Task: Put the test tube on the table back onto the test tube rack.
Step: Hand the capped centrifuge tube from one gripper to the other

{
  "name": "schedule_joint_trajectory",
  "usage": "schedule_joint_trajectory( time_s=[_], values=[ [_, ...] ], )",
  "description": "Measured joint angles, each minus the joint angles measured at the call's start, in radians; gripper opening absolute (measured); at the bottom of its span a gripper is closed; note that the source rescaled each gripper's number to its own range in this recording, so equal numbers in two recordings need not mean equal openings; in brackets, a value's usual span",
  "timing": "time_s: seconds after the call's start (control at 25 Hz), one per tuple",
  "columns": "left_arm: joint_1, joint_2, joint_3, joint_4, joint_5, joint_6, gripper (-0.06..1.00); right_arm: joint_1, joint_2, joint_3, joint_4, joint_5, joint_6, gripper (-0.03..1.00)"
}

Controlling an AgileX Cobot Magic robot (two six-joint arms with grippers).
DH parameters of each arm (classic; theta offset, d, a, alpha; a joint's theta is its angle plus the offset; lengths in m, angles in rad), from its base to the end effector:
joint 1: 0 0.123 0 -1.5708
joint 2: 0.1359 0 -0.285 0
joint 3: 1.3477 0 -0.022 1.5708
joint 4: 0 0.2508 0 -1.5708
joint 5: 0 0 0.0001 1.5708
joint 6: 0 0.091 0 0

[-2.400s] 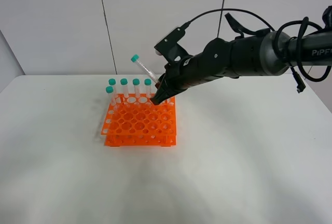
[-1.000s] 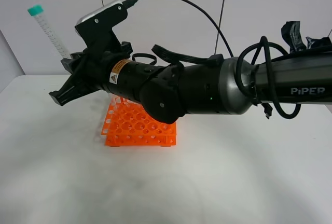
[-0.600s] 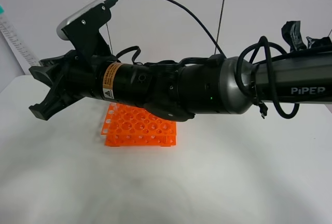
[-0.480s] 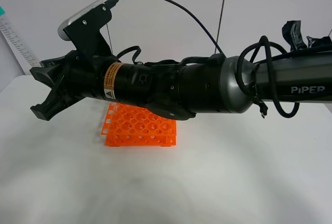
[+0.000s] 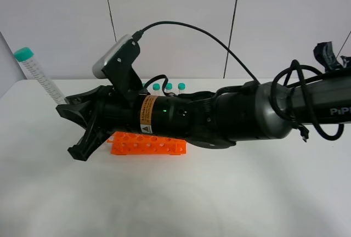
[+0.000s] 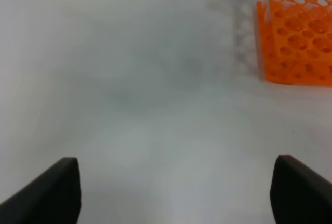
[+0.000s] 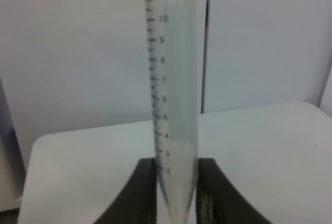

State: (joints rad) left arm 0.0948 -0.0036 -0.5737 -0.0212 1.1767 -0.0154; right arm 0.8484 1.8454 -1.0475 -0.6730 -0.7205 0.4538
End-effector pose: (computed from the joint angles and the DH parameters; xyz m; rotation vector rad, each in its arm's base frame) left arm -0.0191 -0.0036 0.2879 -0.1113 2.0799 0.0230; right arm 0.2369 0.3253 0.2283 -1.0739 1.3903 0.9198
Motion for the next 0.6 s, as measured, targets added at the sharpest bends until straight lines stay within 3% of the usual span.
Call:
schedule_joint_trajectory(
  time_s=[0.4, 0.6],
  values=[
    [0.0, 0.0, 0.0, -0.002, 0.0, 0.0, 1.0, -0.048, -0.099, 0.185, -0.179, -0.084, 0.027, 0.0],
    [0.0, 0.0, 0.0, -0.003, 0.0, 0.0, 1.0, -0.048, -0.099, 0.202, -0.203, -0.085, 0.031, 0.0]
  ],
)
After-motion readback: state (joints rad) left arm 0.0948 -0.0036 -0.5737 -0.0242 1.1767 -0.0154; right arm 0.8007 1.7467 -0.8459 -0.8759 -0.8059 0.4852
